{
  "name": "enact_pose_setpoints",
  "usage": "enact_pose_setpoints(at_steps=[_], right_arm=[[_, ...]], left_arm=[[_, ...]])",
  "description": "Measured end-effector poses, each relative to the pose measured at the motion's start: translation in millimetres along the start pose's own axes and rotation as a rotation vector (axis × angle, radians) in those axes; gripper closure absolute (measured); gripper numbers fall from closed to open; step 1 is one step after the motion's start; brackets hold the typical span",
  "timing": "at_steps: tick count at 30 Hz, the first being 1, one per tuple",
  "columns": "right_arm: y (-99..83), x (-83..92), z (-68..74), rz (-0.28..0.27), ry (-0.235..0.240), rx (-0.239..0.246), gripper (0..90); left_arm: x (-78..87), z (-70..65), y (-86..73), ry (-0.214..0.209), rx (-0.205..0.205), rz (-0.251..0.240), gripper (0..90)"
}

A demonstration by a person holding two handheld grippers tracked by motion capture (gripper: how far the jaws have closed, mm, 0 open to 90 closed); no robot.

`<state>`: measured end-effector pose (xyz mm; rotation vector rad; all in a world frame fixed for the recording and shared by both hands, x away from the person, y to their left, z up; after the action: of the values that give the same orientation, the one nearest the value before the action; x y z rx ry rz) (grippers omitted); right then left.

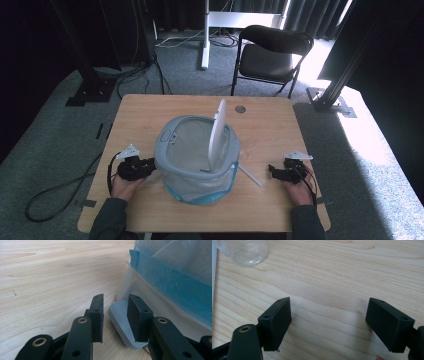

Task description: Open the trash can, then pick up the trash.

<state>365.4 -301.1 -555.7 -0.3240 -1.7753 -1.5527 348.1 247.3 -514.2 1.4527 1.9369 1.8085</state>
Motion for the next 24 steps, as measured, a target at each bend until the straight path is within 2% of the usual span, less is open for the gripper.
enact_pose_setpoints(at_steps=[8,12,17,24], right_arm=[[-0.1,0.1,0.4,0.000,-0.003,-0.005,19.8],[5.1,4.5,3.6,0.026,-0.017,-0.015,26.3],[20.3,19.3,13.8,-0.031,0.016,0.012,31.7],[42.1,25.3,24.5,-0.073,0.079,-0.001,43.2]], left_arm=[[-1.5,0.2,1.1,-0.001,0.003,0.000,65.9],[0.3,-0.7,1.3,0.006,0.002,-0.010,64.7],[0.2,1.4,0.2,0.008,0.009,-0.008,62.9],[-1.8,0.9,-0.3,0.009,0.002,0.007,61.8]])
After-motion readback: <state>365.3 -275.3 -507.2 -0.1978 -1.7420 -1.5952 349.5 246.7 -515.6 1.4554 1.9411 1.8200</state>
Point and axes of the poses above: each handheld gripper's, and its own axes: x roughly backward along the jaws, y roughly out of its top, z roughly to its left, the point moved 1 cm from there along -x, roughly forward along the jaws, and after that the axes turned 1 degree about -z, right-handed, at the moved point
